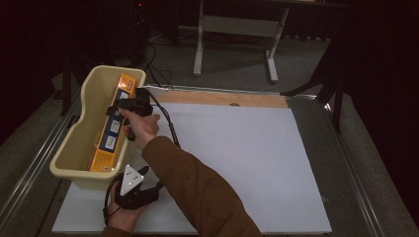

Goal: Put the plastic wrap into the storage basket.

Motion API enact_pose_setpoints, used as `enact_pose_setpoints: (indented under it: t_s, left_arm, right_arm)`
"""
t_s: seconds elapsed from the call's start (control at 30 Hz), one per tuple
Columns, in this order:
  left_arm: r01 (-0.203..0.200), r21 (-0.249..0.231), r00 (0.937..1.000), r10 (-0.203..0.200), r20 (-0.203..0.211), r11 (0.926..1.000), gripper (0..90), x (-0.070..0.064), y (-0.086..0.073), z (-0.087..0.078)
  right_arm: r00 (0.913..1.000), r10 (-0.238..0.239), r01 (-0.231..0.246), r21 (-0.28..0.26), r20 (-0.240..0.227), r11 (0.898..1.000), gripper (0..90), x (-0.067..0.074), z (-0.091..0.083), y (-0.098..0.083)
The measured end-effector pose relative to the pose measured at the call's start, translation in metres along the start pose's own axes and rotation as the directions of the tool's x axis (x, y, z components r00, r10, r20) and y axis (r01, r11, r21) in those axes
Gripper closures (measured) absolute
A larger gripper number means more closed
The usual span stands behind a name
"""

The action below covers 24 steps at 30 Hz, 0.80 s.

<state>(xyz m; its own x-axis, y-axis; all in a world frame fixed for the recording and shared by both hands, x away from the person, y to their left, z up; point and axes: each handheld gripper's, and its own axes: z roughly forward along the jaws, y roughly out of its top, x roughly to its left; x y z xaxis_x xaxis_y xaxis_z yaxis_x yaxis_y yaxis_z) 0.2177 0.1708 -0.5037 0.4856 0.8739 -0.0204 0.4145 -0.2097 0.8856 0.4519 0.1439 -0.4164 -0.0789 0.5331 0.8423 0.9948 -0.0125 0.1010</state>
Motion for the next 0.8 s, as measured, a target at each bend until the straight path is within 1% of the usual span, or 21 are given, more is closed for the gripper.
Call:
enact_pose_setpoints:
  t_s: [0.03, 0.07, 0.1, 0.13, 0.17, 0.23, 0.3, 0.37, 0.43, 0.47, 0.6, 0.63, 0.67, 0.7, 0.73, 0.77, 0.8]
  left_arm:
    - [0.0, 0.0, 1.0, 0.0, 0.001, 1.0, 31.2, 0.0, 0.0, 0.0]
    - [0.0, 0.001, 1.0, 0.0, 0.001, 1.0, 31.2, 0.0, 0.0, 0.0]
    - [-0.001, 0.0, 1.0, 0.001, 0.0, 1.0, 31.2, 0.0, 0.0, 0.0]
    - [-0.002, 0.0, 1.0, 0.002, 0.0, 1.0, 31.2, 0.0, 0.0, 0.0]
    - [-0.002, 0.0, 1.0, 0.002, -0.001, 1.0, 31.2, 0.0, 0.0, 0.0]
    - [-0.001, -0.002, 1.0, 0.001, -0.001, 1.0, 31.2, 0.0, 0.0, 0.0]
    - [-0.002, -0.001, 1.0, 0.002, -0.002, 1.0, 31.2, 0.0, 0.0, 0.0]
    - [-0.001, -0.002, 1.0, 0.001, -0.002, 1.0, 31.2, 0.0, 0.0, 0.0]
    - [-0.003, 0.0, 1.0, 0.003, -0.002, 1.0, 31.2, 0.0, 0.001, 0.0]
    - [-0.002, -0.001, 1.0, 0.002, -0.003, 1.0, 31.1, 0.0, 0.001, 0.0]
    - [-0.004, -0.002, 1.0, 0.004, -0.005, 1.0, 31.2, 0.0, 0.001, 0.0]
    - [-0.005, -0.002, 1.0, 0.005, -0.004, 1.0, 31.1, 0.0, 0.001, 0.0]
    - [-0.007, -0.002, 1.0, 0.007, -0.005, 1.0, 31.1, 0.0, 0.001, 0.0]
    - [-0.009, -0.003, 1.0, 0.009, -0.005, 1.0, 31.1, -0.001, 0.001, 0.0]
    - [-0.01, -0.004, 0.9999, 0.01, -0.005, 0.9999, 31.1, -0.001, 0.001, 0.0]
    - [-0.011, -0.005, 0.9999, 0.011, -0.006, 0.9999, 31.2, -0.001, 0.002, 0.0]
    - [-0.011, -0.005, 0.9999, 0.011, -0.006, 0.9999, 31.1, -0.001, 0.002, 0.0]
  right_arm:
    - [0.9999, -0.007, 0.007, -0.007, -0.01, 1.0, 33.7, 0.001, 0.0, -0.001]
    - [0.9997, 0.008, -0.008, -0.012, -0.022, 1.0, 32.4, 0.002, -0.002, -0.002]
    - [0.9977, 0.045, -0.045, -0.004, -0.051, 0.999, 32.7, 0.001, -0.003, -0.001]
    - [0.9947, 0.066, -0.065, 0.015, -0.079, 0.998, 32.7, 0.0, -0.003, -0.001]
    - [0.9949, 0.065, -0.063, 0.02, -0.077, 0.998, 33.4, 0.001, -0.004, 0.0]
    - [0.9971, 0.038, -0.038, 0.011, -0.065, 0.999, 33.8, 0.002, -0.008, 0.0]
    - [0.998, 0.025, -0.024, 0.011, -0.059, 1.0, 34.1, 0.001, -0.01, 0.001]
    - [0.999, 0.004, -0.004, 0.018, -0.045, 1.0, 34.4, 0.0, -0.012, 0.001]
    - [0.9989, -0.008, 0.01, 0.039, -0.047, 0.999, 35.8, -0.002, -0.013, 0.001]
    - [0.9989, -0.017, 0.018, 0.039, -0.044, 0.999, 36.4, -0.002, -0.014, 0.001]
    - [0.996, -0.086, 0.086, 0.027, -0.025, 0.996, 38.2, -0.001, -0.02, -0.001]
    - [0.9938, -0.106, 0.107, 0.033, -0.033, 0.994, 39.3, -0.001, -0.021, -0.001]
    - [0.9907, -0.126, 0.128, 0.049, -0.051, 0.991, 39.6, -0.001, -0.022, -0.002]
    - [0.9867, -0.15, 0.154, 0.062, -0.062, 0.986, 39.9, -0.001, -0.023, -0.003]
    - [0.9821, -0.18, 0.184, 0.07, -0.054, 0.98, 40.3, -0.001, -0.024, -0.004]
    - [0.9742, -0.223, 0.225, 0.078, -0.035, 0.971, 40.5, 0.0, -0.026, -0.006]
    - [0.9668, -0.254, 0.255, 0.082, -0.023, 0.963, 40.5, 0.0, -0.028, -0.007]
